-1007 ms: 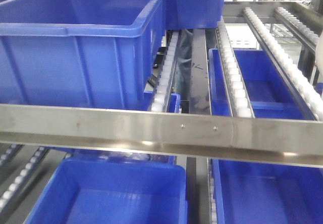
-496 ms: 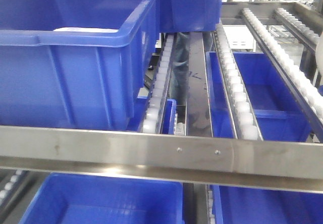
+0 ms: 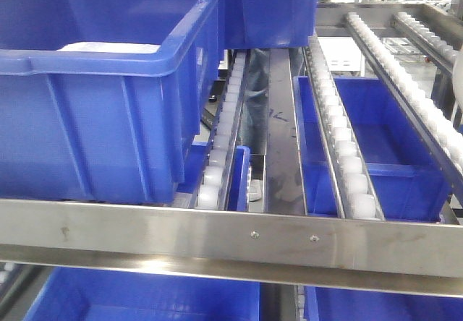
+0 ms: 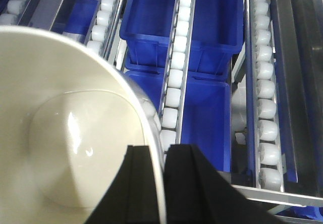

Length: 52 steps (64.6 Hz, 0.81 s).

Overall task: Move white bin to right shelf second layer
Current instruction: 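Approach the rack's second layer with the bin held, then lower the white bin onto the second-layer rollers with the right gripper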

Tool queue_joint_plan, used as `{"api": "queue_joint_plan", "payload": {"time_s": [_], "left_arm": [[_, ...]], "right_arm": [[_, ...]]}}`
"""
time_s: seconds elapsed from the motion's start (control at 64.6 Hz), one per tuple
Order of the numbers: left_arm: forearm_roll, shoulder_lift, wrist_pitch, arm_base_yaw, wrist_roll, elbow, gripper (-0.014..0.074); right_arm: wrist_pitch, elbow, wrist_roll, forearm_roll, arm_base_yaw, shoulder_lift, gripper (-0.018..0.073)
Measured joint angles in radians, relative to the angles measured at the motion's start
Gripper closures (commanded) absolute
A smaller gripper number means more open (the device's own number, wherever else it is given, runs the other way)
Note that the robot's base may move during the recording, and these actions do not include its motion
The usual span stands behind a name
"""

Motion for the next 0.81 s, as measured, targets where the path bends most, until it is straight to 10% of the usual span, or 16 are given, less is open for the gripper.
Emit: {"api": "queue_joint_plan", "payload": {"time_s": [0.805], "left_arm": [[0.000,0.000,0.000,0.000,0.000,0.000,0.0512]], "right_arm": [[-0.119,0.000,0.125,0.052,0.000,0.156,0.0504]]}}
